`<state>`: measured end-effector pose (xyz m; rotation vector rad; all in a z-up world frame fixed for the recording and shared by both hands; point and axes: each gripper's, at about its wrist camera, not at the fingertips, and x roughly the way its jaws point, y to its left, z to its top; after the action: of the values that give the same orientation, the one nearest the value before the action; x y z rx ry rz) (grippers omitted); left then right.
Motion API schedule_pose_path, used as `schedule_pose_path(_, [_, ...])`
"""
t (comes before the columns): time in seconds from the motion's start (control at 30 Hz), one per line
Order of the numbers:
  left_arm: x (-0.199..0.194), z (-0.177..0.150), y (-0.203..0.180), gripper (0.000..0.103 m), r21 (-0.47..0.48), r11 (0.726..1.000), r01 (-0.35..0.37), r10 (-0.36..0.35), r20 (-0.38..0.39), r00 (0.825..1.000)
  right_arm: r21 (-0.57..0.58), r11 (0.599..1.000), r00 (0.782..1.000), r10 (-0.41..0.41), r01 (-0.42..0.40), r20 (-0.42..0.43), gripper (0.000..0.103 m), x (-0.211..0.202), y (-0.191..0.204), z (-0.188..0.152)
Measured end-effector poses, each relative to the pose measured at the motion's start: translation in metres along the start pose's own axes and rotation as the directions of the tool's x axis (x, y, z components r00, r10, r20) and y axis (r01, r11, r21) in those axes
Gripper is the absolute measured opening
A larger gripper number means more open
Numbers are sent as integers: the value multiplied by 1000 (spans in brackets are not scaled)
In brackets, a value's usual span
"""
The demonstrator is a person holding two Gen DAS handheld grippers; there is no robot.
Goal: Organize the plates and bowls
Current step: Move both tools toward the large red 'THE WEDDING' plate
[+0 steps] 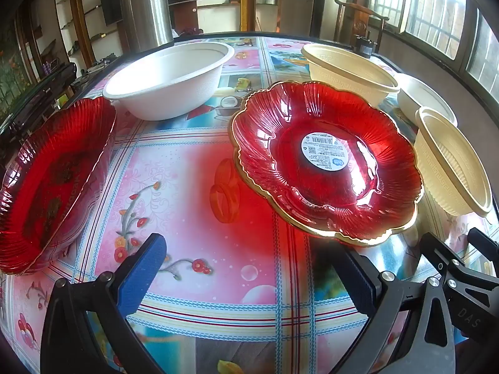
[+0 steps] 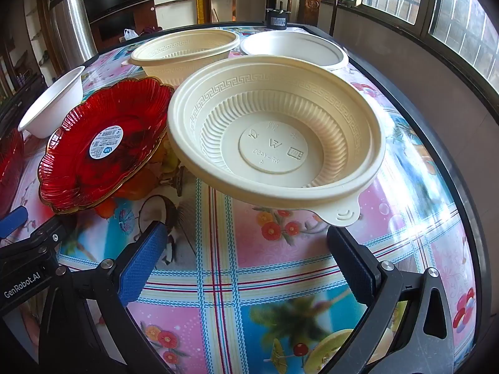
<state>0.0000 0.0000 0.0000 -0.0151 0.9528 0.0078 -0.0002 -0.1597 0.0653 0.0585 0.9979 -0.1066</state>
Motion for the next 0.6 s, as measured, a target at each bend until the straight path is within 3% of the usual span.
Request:
schedule_pose_path(0.4, [-9,-10,-6,103,12,1000,8,-8,-7,1000,0,1000,1000,4,-4,-11,102,-4,0,-1])
schedule_pose_path(0.6, [-32,-28,-1,102,8,1000,27,-27,-16,1000,-38,999,999,6,-5,41,102,-37,5,-16])
